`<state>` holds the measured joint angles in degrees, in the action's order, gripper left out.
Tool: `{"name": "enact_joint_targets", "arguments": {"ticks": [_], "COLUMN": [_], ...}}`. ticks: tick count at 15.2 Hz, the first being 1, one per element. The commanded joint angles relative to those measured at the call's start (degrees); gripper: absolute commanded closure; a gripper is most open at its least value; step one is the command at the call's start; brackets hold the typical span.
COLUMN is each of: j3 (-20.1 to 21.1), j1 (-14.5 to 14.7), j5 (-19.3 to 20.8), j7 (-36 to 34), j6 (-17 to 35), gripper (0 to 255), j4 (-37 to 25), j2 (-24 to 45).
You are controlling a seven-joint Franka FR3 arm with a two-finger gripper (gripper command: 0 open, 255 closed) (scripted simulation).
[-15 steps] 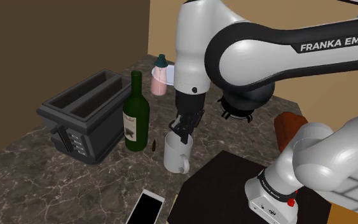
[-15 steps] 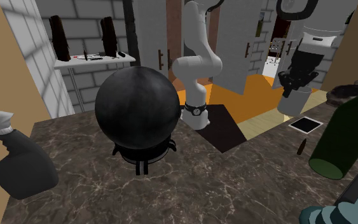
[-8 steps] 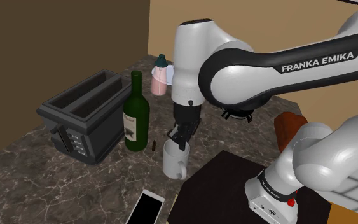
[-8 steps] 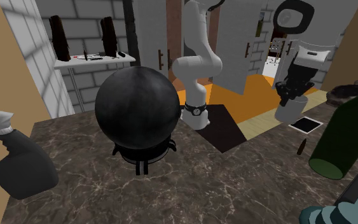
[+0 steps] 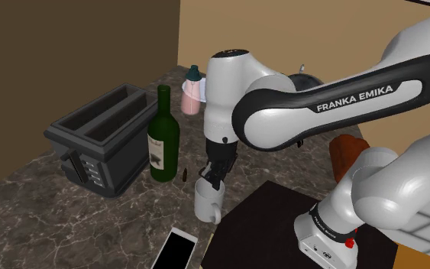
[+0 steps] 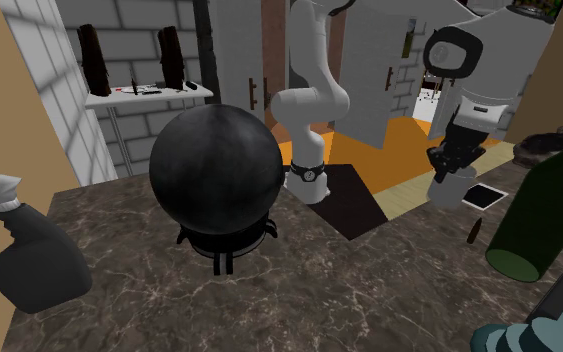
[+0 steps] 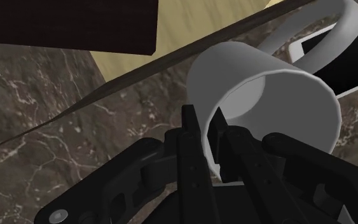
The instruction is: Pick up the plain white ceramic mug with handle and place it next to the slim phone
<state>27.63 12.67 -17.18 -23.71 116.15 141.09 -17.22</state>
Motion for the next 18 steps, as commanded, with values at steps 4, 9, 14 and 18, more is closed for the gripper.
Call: {"name": "enact_joint_targets", "arguments": {"ticks": [4,9,14,18], "j3": [0.33,0.33,0.33,-0.94], "j1": [-0.07,-0.07,-0.07,-0.51], "j5": [0.11,0.11,0.11,0.69], "j7": [-0.01,-0.01,-0.01,0.08], "j6": [1.89,1.89,1.89,-4.38], "gripper": [255,255,0,0], "j4": [0.79,0.79,0.79,-3.47], "j2": [1.11,1.11,1.11,-0.90]}}
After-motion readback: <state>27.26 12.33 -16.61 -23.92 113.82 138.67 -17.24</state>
